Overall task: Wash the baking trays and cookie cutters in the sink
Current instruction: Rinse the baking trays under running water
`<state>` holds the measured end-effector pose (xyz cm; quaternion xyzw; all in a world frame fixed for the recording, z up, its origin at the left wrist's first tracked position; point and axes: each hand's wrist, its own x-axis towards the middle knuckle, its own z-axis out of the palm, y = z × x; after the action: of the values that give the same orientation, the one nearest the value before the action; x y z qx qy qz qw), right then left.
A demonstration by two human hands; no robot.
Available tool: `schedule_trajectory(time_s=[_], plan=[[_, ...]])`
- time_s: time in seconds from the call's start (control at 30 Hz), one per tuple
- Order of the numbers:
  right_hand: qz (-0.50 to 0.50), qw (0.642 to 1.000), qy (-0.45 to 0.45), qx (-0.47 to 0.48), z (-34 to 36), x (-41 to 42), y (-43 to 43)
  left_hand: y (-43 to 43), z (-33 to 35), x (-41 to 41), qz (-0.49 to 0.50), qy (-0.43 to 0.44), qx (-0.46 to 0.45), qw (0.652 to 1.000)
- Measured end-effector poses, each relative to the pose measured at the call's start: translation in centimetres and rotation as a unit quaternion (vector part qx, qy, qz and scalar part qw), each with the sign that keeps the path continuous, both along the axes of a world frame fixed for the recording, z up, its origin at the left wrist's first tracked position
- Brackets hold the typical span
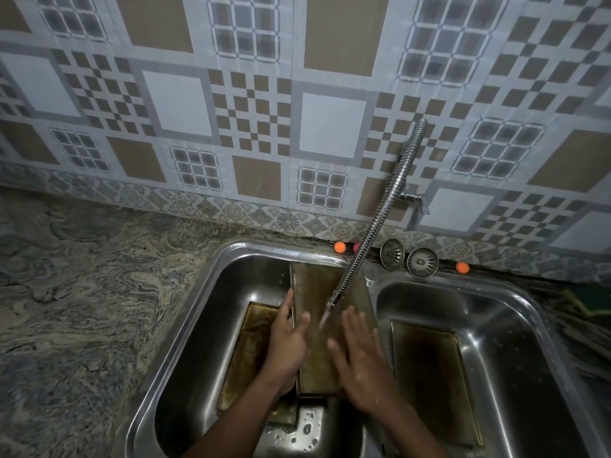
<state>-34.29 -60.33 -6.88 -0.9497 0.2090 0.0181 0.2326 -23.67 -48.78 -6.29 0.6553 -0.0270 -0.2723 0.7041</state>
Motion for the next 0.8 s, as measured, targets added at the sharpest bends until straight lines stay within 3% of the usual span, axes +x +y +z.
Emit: schedule_trajectory(time_s=[0.07,0.13,0.27,0.37,0.5,0.6,0.7,0.8], plan=[[-0.102,0.994,0.043,0.019,0.4,1.9,-1.7,-0.9,0.4,-0.8,-0.022,0.011,-0.016,1.000],[-0.118,0.992,0.040,0.008,1.3,4.0,-1.5,-2.0,0.8,-1.2,-0.030,0.013,-0.030,0.999],[0.053,0.997,-0.055,-0.032,3.1,3.9,2.0,-3.0,1.7,0.1,0.000,0.031,-0.066,0.997],[0.078,0.992,-0.097,-0.011,2.7,0.2,2.2,-2.7,1.3,1.2,0.040,0.033,-0.060,0.997],[-0.079,0.996,-0.033,0.030,0.2,-2.9,-1.9,-2.7,-0.1,0.9,0.050,0.061,-0.048,0.996],[-0.210,0.972,0.040,0.094,0.1,-1.9,-5.1,-3.4,0.6,-0.3,0.031,0.049,-0.062,0.996],[-0.183,0.982,0.004,0.054,1.1,-0.2,-5.1,-4.8,2.0,-0.9,0.005,0.022,-0.073,0.997],[-0.144,0.980,-0.071,0.118,2.4,1.1,-3.4,-5.8,2.1,-2.0,-0.059,-0.007,-0.040,0.997]])
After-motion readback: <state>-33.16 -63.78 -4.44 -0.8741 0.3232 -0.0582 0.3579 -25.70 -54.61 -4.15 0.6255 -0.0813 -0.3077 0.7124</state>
